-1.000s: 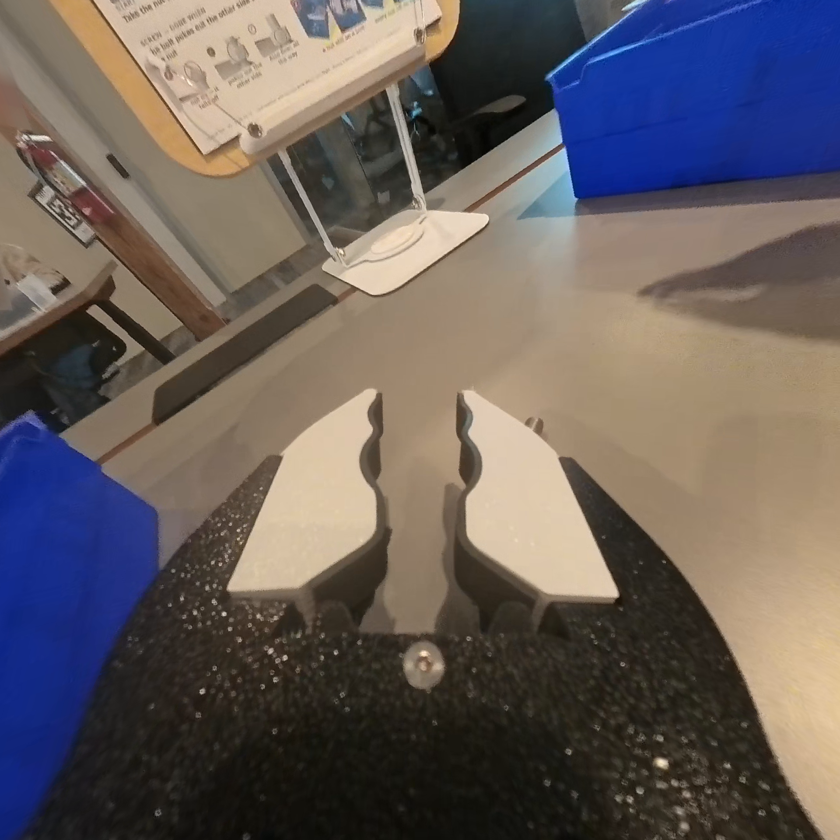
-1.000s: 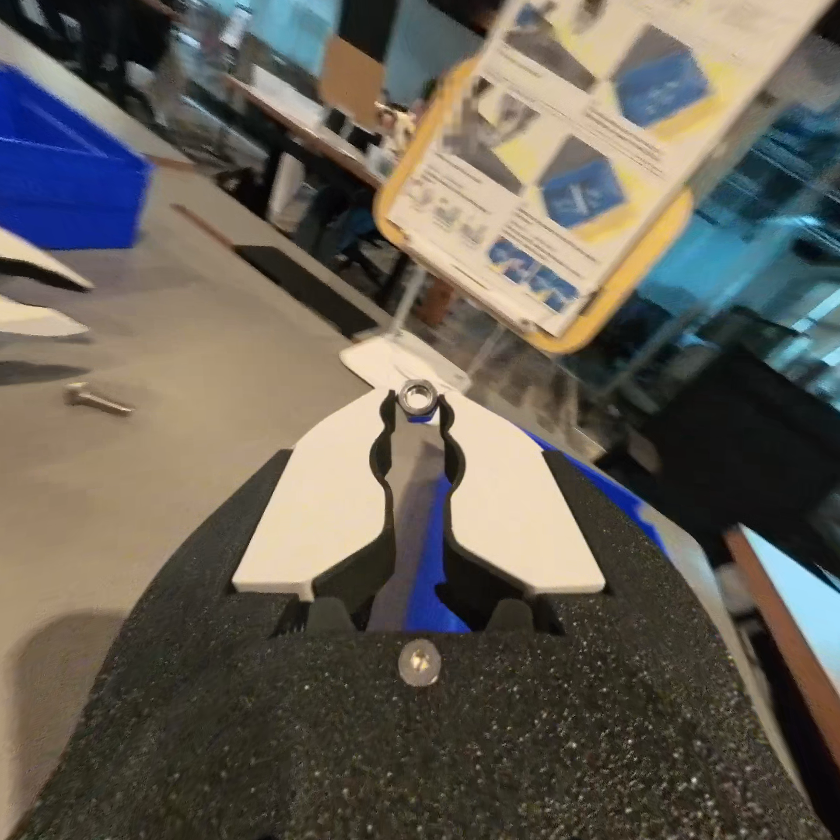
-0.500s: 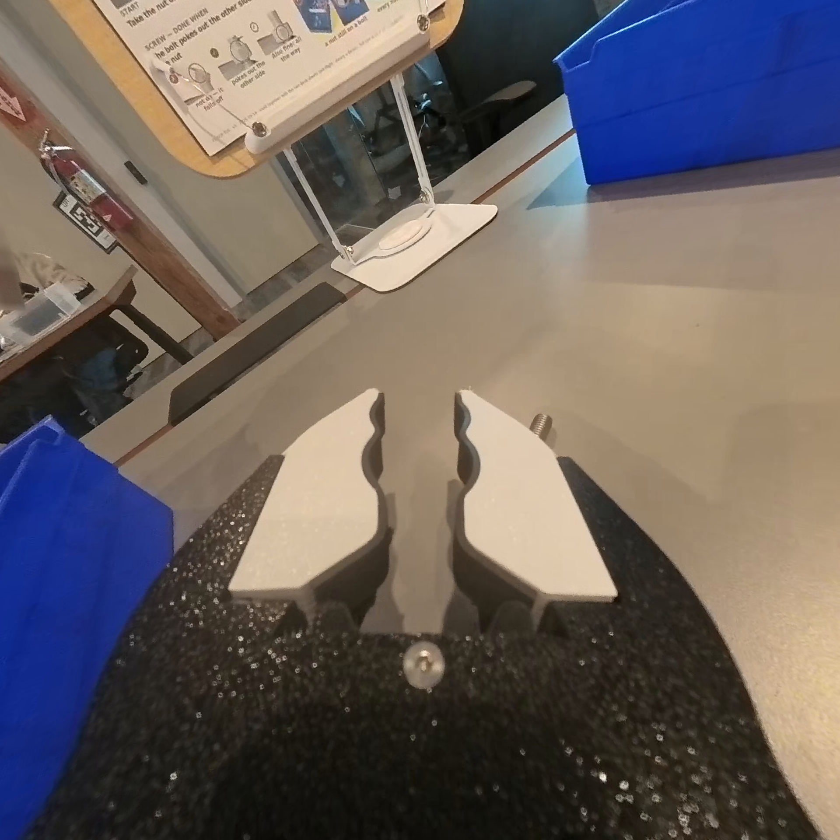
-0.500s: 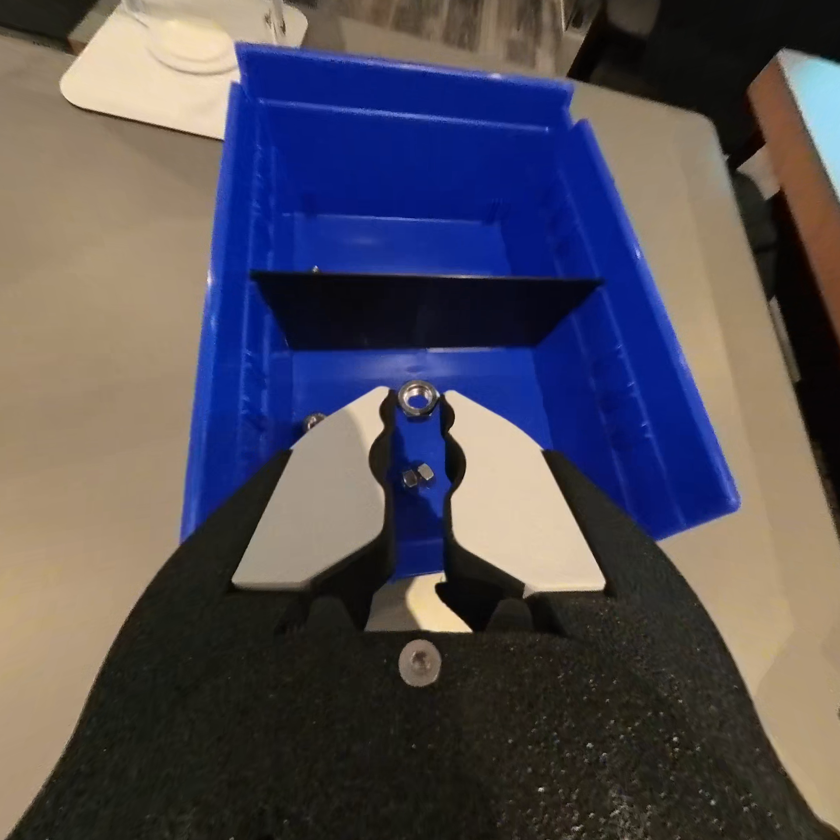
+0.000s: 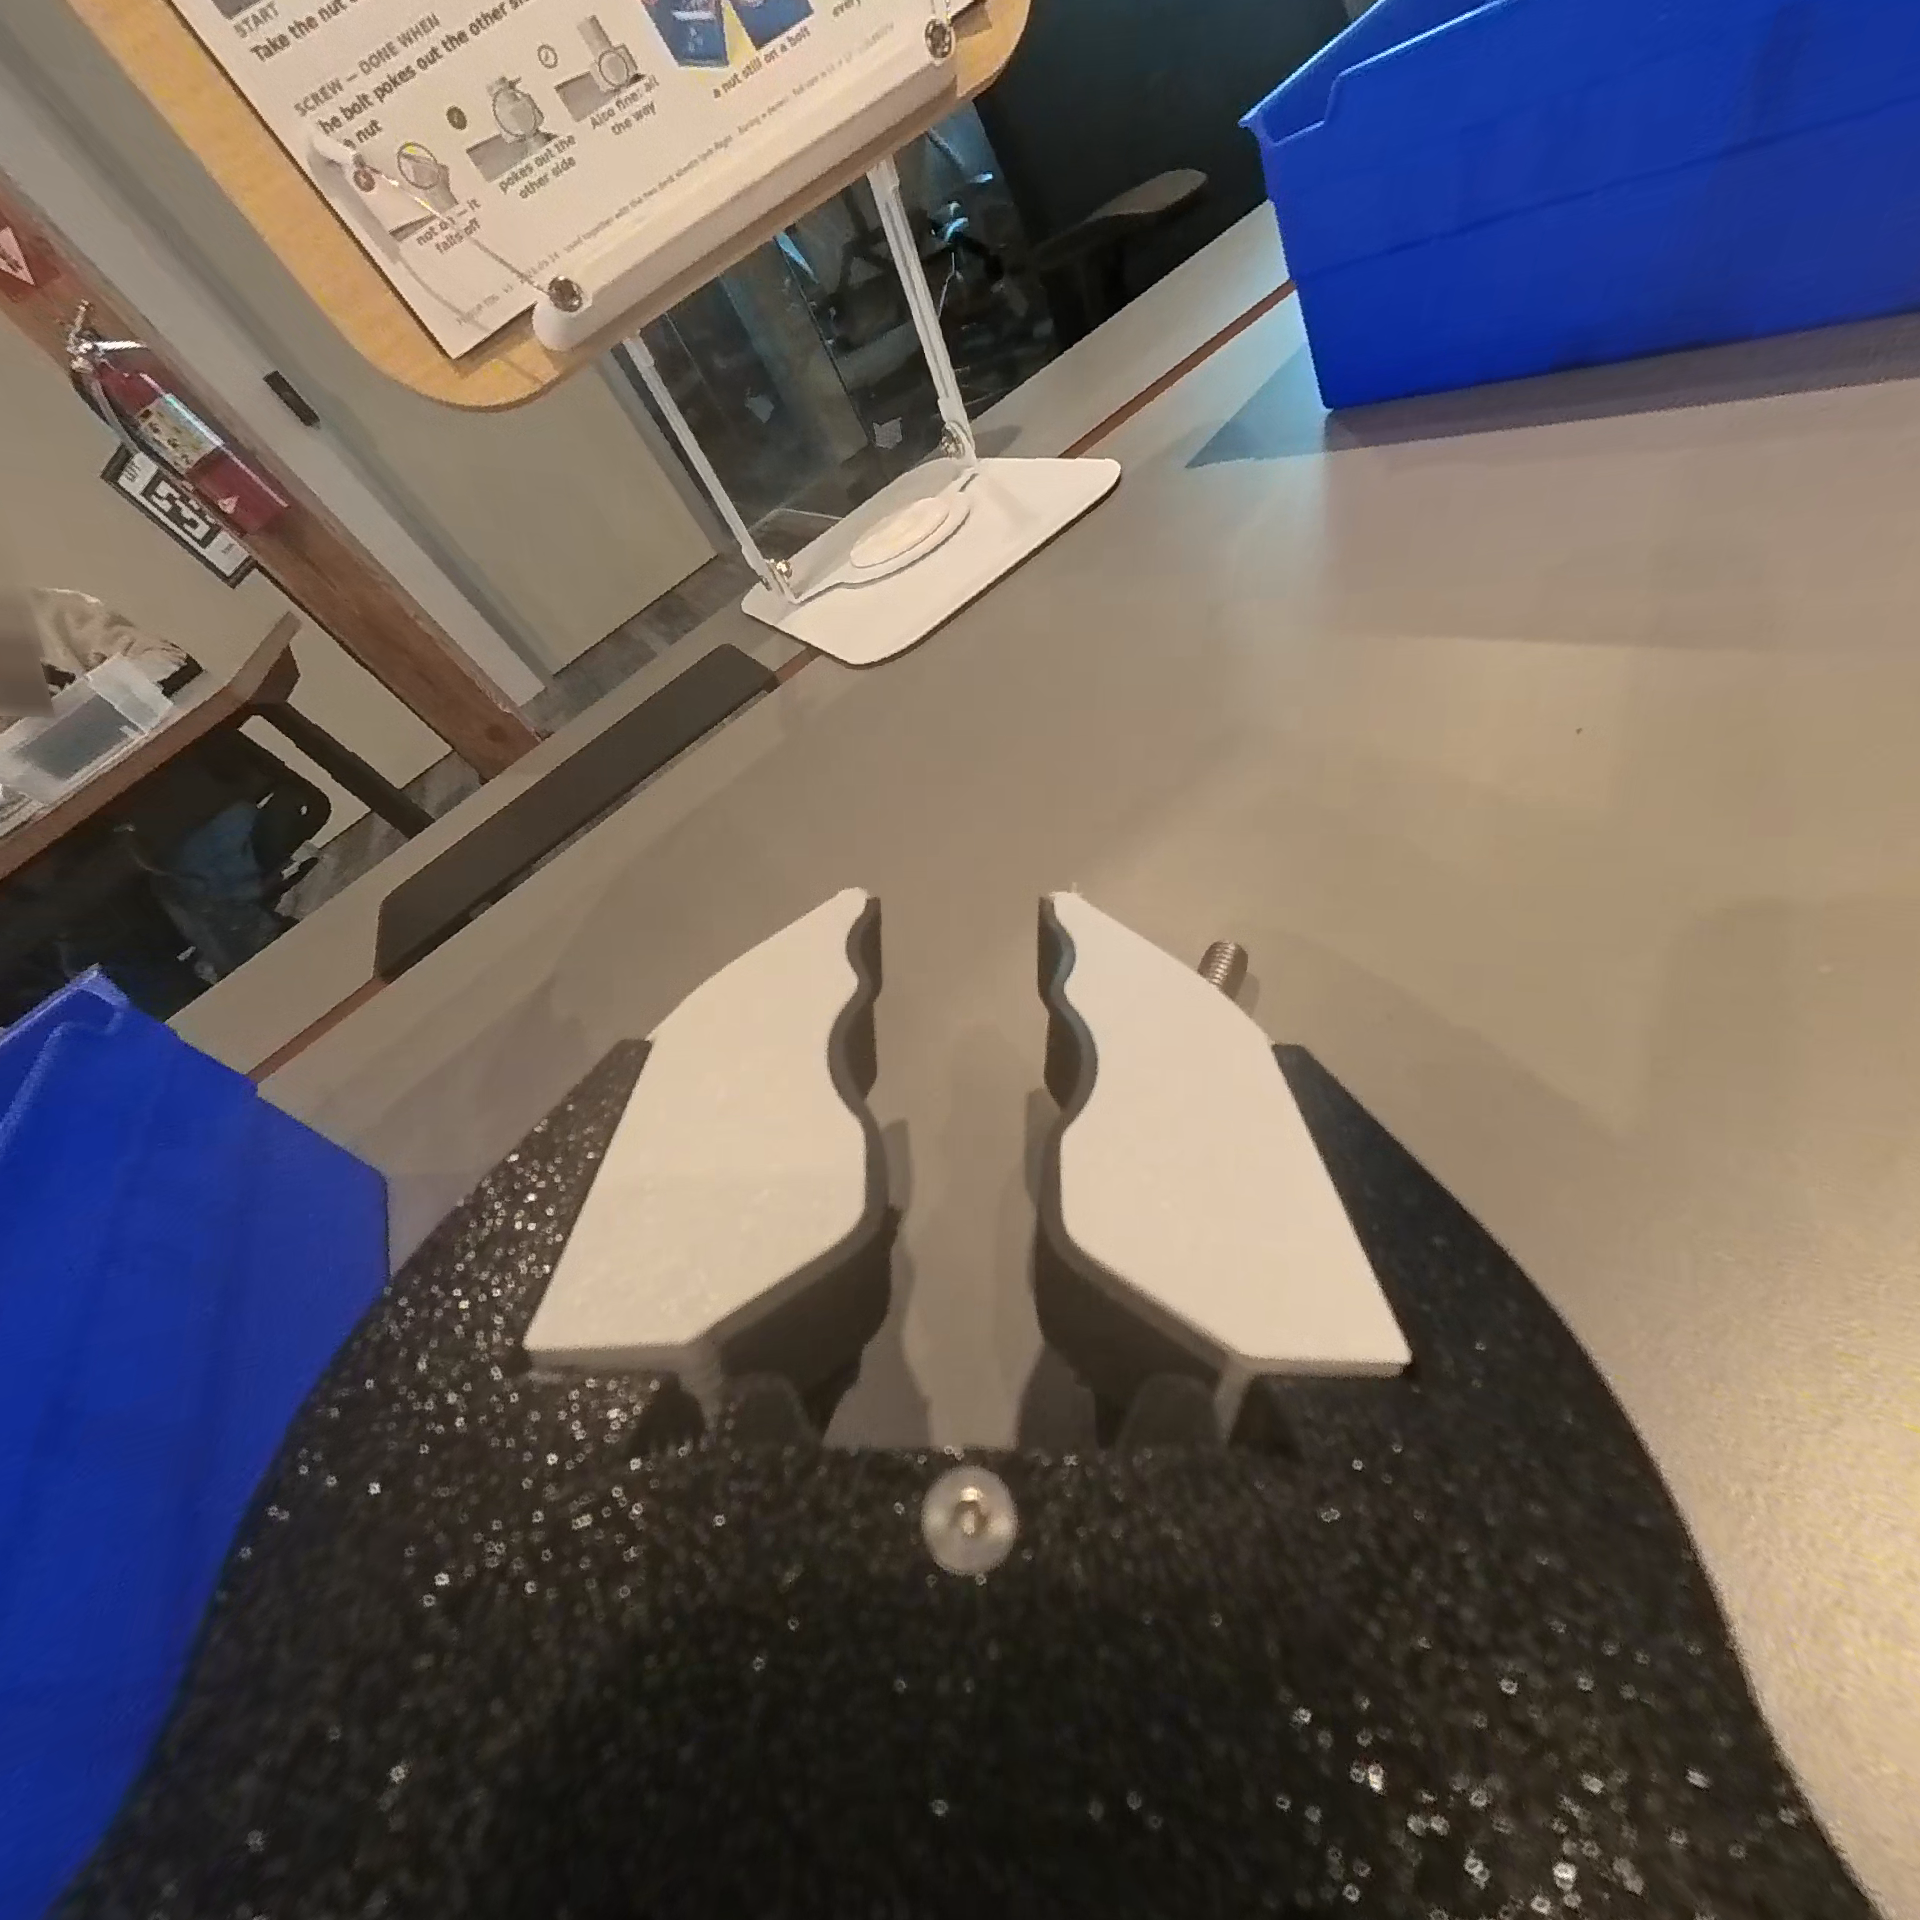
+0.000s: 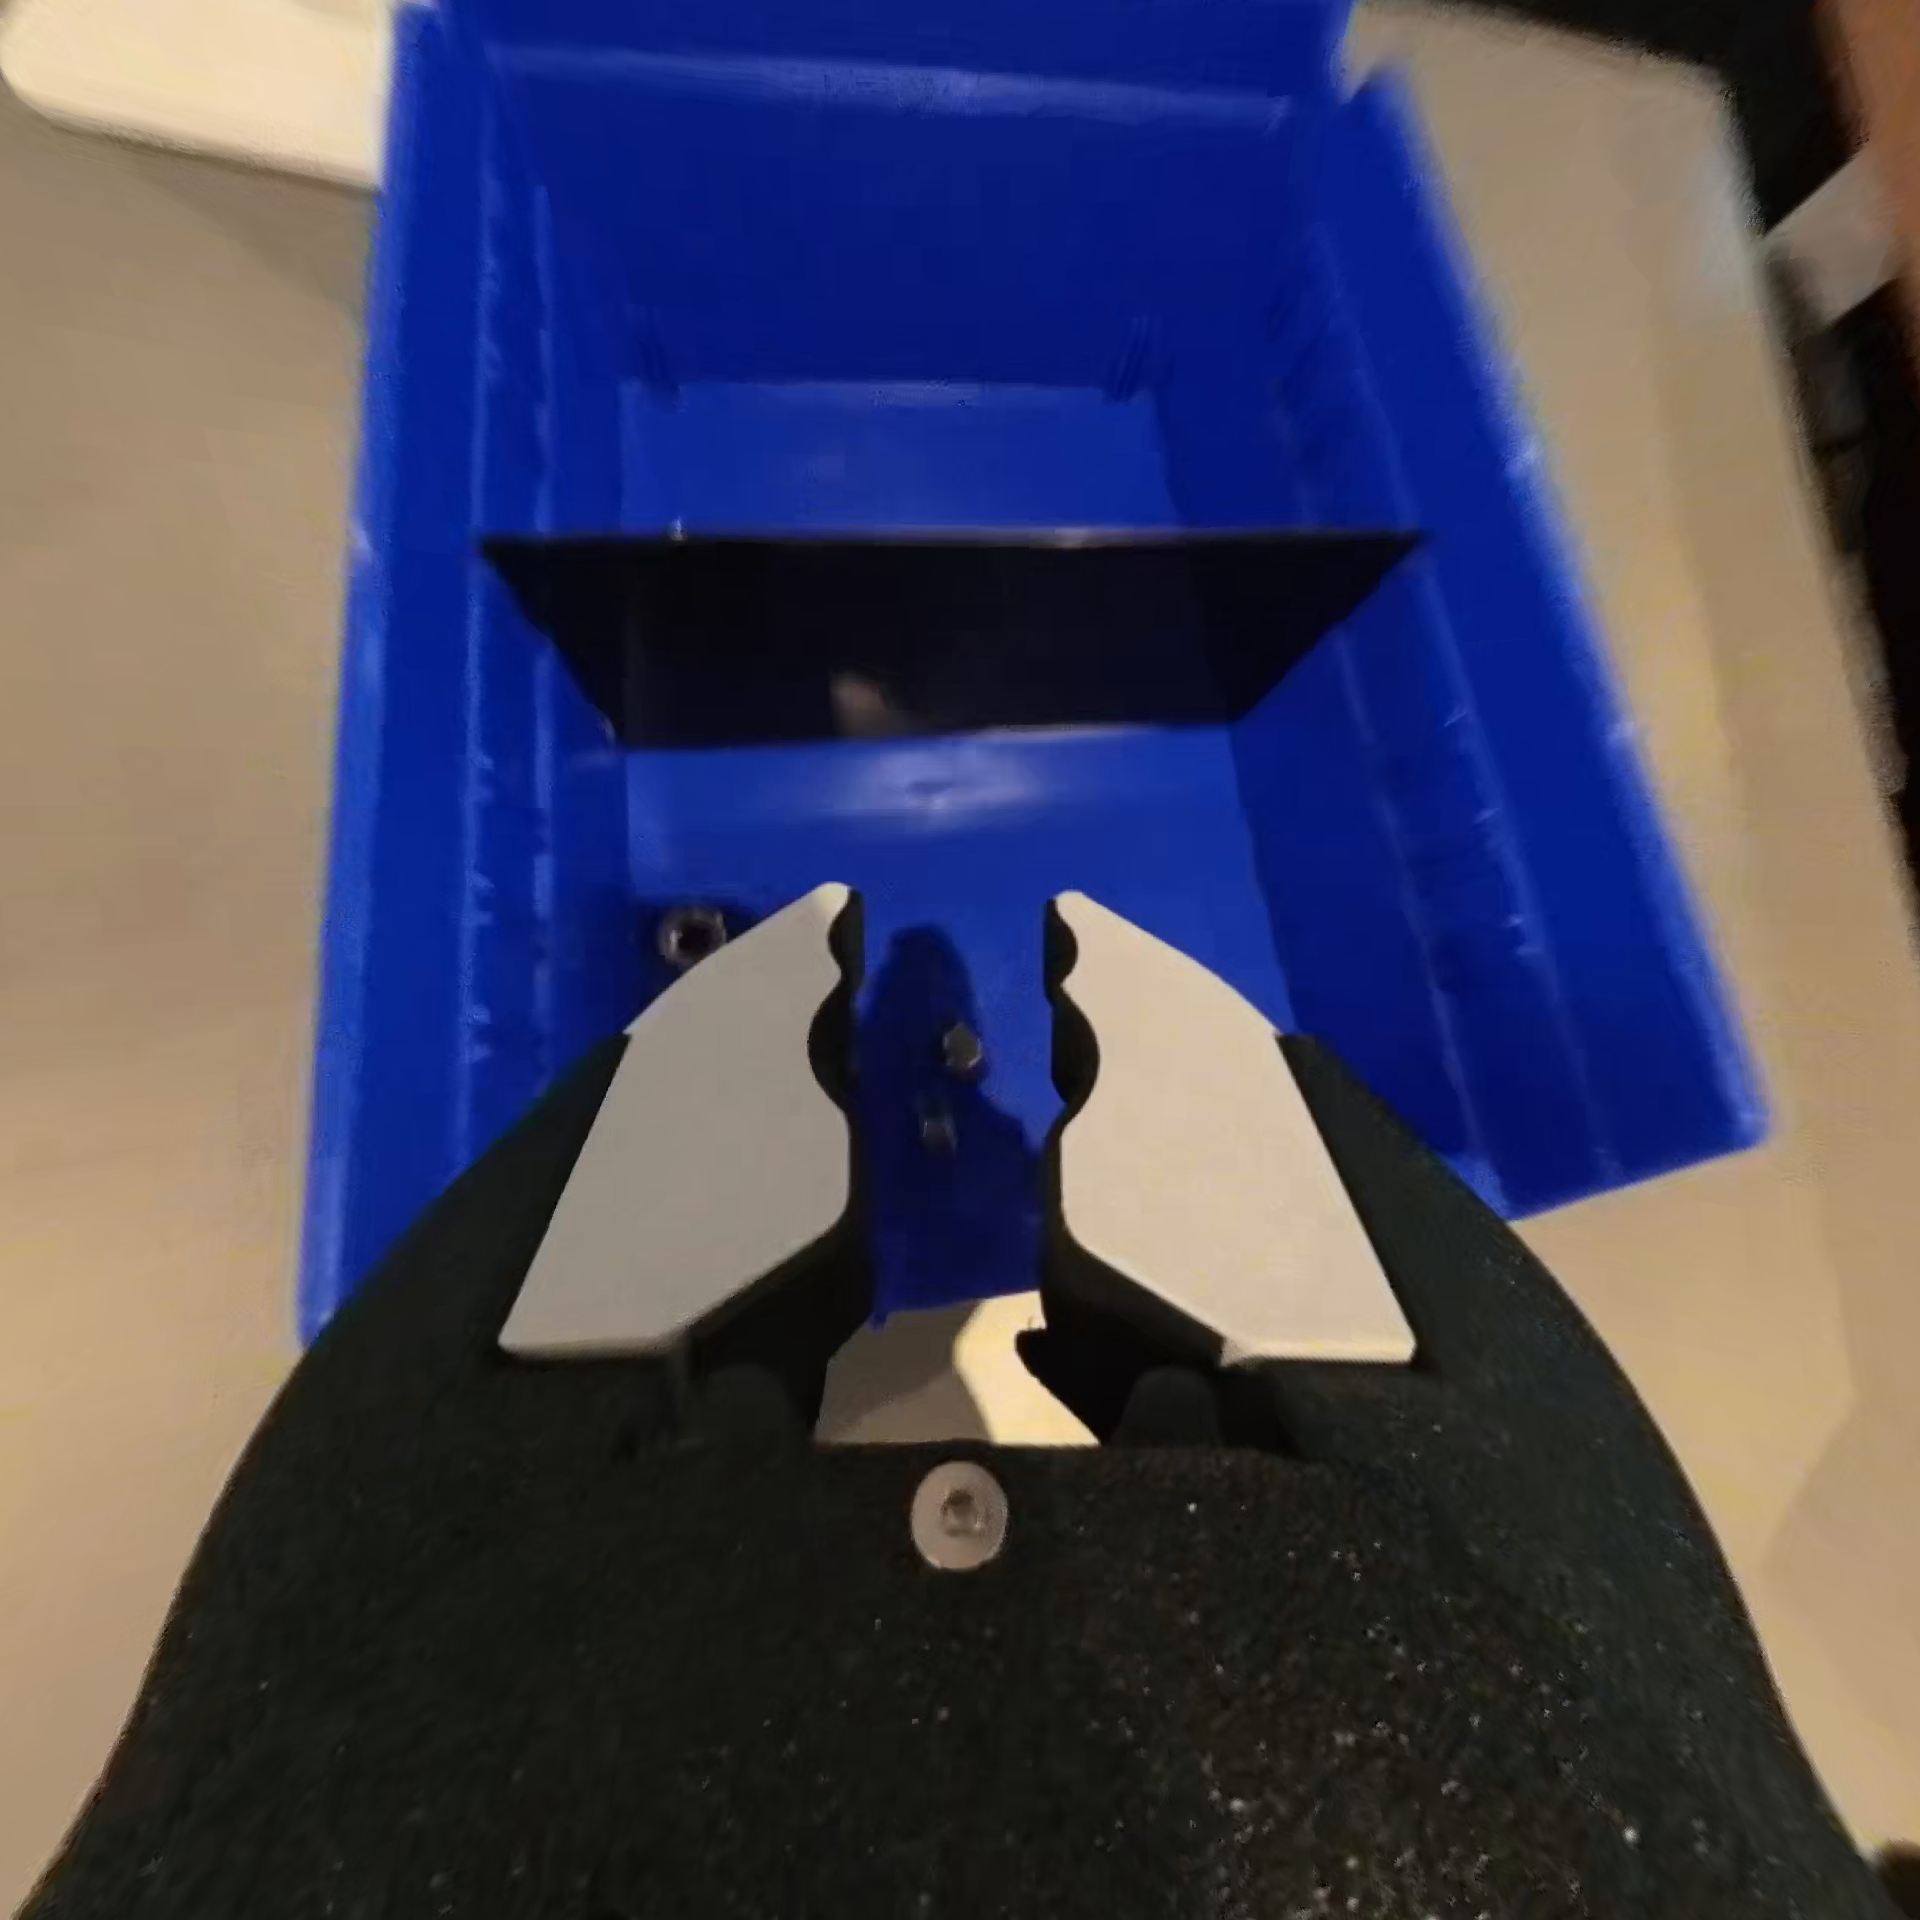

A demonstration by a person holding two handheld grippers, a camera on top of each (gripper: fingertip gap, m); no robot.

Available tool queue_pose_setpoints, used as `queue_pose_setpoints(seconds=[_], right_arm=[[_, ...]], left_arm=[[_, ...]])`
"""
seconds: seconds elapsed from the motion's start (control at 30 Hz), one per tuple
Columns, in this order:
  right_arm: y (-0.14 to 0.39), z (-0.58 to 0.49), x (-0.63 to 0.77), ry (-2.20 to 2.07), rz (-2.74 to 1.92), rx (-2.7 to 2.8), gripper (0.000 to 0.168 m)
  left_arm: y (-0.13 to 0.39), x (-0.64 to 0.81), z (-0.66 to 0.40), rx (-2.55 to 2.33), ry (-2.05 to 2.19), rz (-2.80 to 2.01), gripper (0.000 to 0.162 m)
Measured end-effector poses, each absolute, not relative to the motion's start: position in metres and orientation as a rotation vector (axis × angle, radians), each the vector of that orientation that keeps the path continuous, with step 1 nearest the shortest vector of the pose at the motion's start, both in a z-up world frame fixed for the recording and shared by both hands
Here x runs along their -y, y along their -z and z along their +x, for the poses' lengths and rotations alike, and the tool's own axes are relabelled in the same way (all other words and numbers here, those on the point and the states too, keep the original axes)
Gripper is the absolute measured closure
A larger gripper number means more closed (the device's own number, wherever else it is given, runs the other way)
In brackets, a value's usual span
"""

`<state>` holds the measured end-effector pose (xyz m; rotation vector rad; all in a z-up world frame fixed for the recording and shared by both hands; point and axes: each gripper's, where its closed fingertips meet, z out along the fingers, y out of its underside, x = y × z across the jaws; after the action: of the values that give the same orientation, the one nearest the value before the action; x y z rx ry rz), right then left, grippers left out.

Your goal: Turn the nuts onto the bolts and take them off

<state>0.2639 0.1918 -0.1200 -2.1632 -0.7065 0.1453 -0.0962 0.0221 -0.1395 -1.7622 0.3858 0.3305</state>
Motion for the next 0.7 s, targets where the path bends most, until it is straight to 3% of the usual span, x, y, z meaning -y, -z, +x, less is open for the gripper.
queue_pose_setpoints(seconds=[0.2, 0.3, 0.47, 0.7], right_arm=[[-0.003, 0.199, -0.151, -0.259, -1.402, 0.747, 0.147], [-0.017, 0.133, -0.103, -0.421, -1.171, 0.869, 0.144], [0.051, 0.028, -0.029, -0.672, -1.122, 1.327, 0.143], [0.151, -0.027, -0.002, -0.648, -1.099, 1.859, 0.145]], left_arm=[[0.138, -0.023, -0.098, -0.369, -0.332, -1.757, 0.134], [0.138, -0.023, -0.098, -0.371, -0.341, -1.755, 0.134], [0.136, -0.023, -0.1, -0.346, -0.326, -1.75, 0.134], [0.133, -0.022, -0.103, -0.316, -0.307, -1.74, 0.133]])
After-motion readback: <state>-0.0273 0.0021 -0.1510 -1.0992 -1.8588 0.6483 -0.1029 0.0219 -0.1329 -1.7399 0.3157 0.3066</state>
